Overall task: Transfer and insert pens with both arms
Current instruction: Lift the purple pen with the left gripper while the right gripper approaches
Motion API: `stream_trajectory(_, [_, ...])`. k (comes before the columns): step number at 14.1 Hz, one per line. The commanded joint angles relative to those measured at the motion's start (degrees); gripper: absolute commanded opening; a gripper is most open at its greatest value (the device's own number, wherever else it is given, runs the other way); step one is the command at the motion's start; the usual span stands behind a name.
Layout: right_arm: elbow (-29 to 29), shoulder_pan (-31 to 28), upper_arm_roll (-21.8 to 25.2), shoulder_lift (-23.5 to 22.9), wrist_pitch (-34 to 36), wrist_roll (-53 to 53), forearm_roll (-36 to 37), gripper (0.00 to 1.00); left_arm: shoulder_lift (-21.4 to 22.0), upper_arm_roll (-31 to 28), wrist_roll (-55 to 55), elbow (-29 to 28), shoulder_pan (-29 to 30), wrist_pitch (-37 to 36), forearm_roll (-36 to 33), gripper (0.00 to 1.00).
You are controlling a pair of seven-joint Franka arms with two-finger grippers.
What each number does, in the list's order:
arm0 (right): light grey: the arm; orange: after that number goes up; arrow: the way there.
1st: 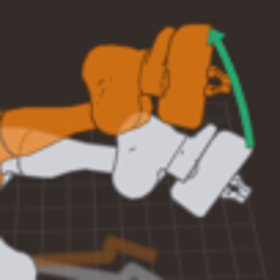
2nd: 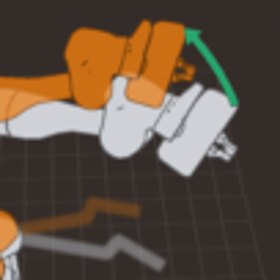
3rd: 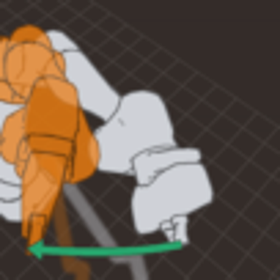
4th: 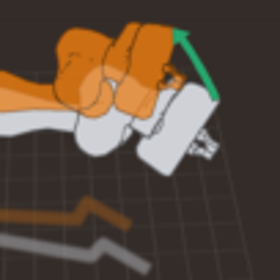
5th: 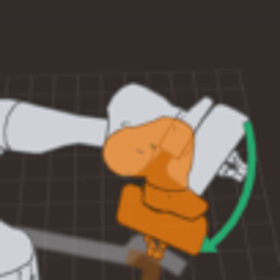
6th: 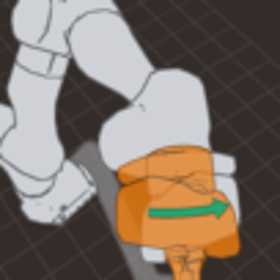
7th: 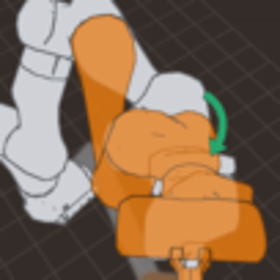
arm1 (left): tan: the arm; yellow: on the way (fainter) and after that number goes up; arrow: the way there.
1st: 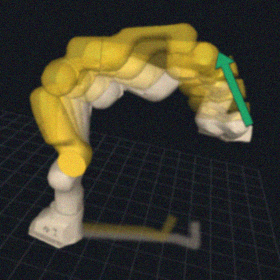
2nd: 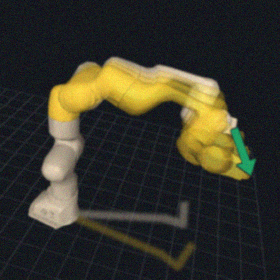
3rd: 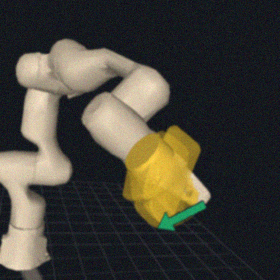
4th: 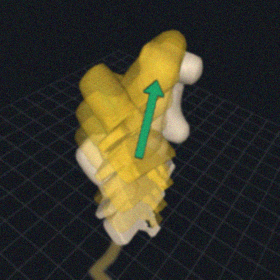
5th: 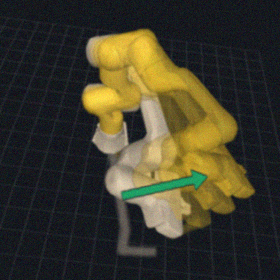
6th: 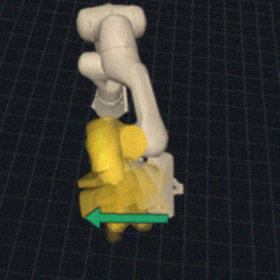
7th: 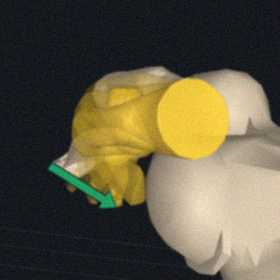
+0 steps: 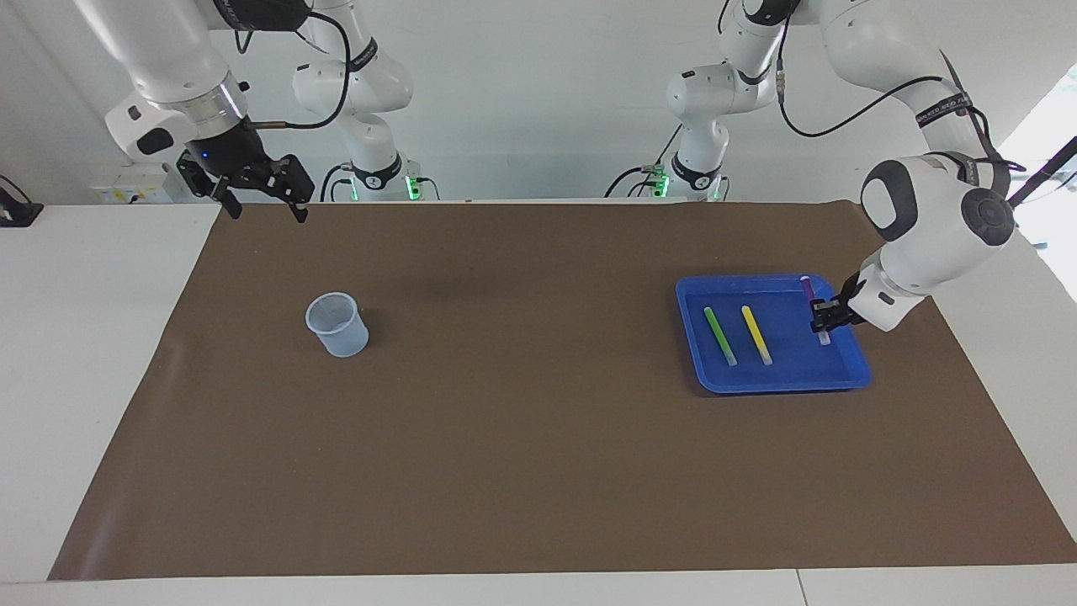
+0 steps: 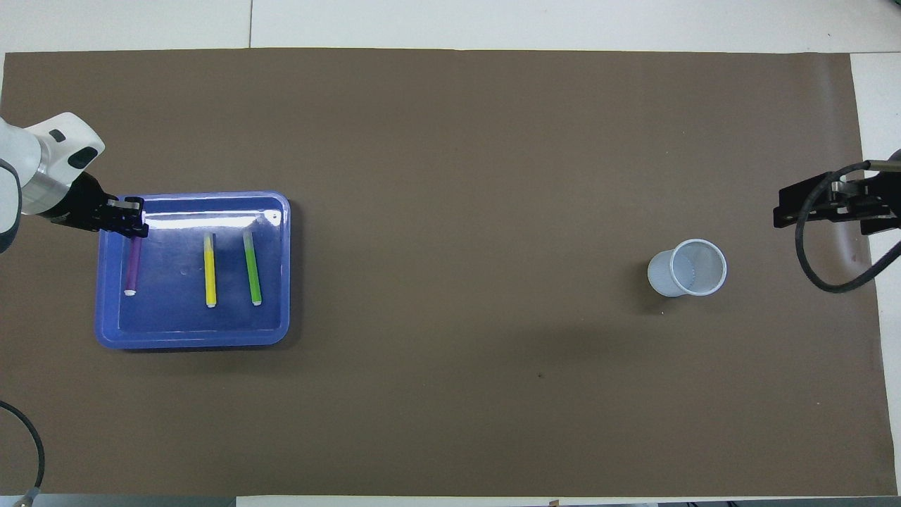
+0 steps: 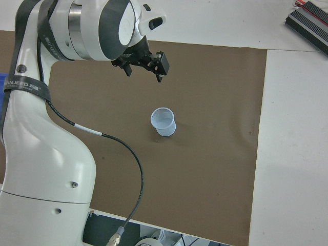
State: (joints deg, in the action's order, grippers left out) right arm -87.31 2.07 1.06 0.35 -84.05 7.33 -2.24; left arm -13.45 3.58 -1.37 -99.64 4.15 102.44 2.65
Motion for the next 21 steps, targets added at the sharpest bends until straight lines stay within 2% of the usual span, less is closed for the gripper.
stream_trajectory(1, [-1.1,-0.4,-0.2,0.9,-1.1,0.6,-4.1,1.00,1.1,-0.2,-15.8,4.4,-4.0,-7.2,5.4,0.00])
stream_trajectory(4, [-1.1,-0.5,-0.2,1.0,-1.4,1.9,-11.1,1.00,3.4,-0.2,-34.6,4.7,-7.0,-9.0,15.1,0.00])
stream_trajectory(8, [-1.6,-0.8,-0.2,1.0,-2.6,1.9,-20.1,1.00,6.8,-0.1,-60.4,4.5,-10.0,-7.6,26.9,0.00])
stream_trajectory(12, [-7.1,-1.4,0.0,3.3,-6.3,1.7,-33.0,1.00,9.2,0.0,-81.6,1.9,-14.7,1.1,35.6,0.00])
stream_trajectory(17, [-8.2,-0.7,-0.1,3.8,-9.4,4.7,-43.8,1.00,13.4,0.2,-92.9,-5.3,-18.2,12.2,48.1,0.00])
stream_trajectory(21, [-8.2,2.1,-0.5,2.7,-15.1,7.8,-48.2,1.00,15.6,0.3,-97.2,-8.3,-22.2,16.3,50.3,0.00])
